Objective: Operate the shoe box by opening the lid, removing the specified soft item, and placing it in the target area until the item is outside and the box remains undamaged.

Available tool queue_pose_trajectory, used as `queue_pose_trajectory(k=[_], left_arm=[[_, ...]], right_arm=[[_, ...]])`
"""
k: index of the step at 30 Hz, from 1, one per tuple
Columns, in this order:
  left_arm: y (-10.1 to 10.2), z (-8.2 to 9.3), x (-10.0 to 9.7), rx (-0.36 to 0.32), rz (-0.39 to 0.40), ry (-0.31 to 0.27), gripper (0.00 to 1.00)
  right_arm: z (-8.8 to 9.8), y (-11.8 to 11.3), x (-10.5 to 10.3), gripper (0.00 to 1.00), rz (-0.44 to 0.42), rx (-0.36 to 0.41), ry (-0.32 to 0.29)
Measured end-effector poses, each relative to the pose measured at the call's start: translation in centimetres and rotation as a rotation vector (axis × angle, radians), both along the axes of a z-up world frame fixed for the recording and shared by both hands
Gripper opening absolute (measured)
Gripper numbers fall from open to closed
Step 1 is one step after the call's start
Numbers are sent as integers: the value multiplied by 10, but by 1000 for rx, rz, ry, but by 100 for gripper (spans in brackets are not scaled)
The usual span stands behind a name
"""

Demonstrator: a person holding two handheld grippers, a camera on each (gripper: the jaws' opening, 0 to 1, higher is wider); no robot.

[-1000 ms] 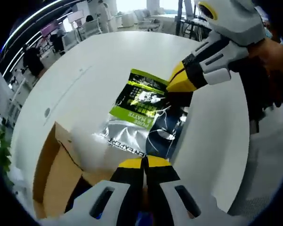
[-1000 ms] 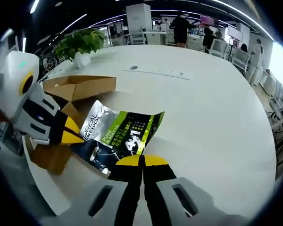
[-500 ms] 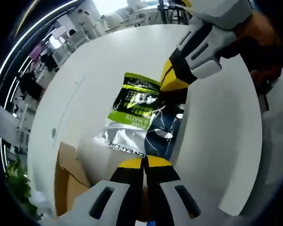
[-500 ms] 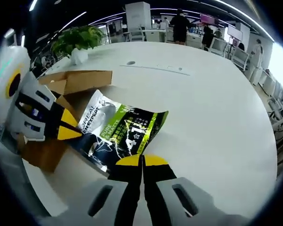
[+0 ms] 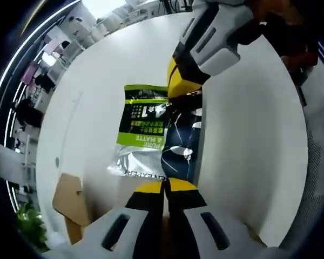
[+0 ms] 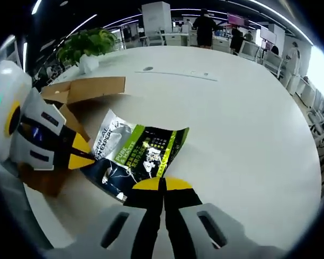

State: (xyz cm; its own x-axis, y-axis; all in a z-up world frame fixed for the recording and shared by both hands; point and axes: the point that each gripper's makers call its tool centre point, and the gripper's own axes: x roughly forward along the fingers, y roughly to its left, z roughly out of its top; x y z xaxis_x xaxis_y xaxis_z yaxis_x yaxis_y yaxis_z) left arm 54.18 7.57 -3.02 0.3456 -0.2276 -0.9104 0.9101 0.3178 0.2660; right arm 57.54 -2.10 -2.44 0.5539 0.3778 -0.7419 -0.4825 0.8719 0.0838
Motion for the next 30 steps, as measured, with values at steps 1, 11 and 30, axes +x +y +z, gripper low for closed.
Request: queue_pose_trajectory(k=[1, 11, 30], left_arm=[[0, -1, 0, 2, -1, 0, 0], [3, -4, 3, 22, -10, -11, 0], [6, 8, 0, 30, -34, -40, 3]], right_arm=[[0, 0, 0, 0, -1, 1, 1], [-11, 0, -3, 0, -5, 10, 14], [-10, -1, -1, 0, 4, 8, -7]])
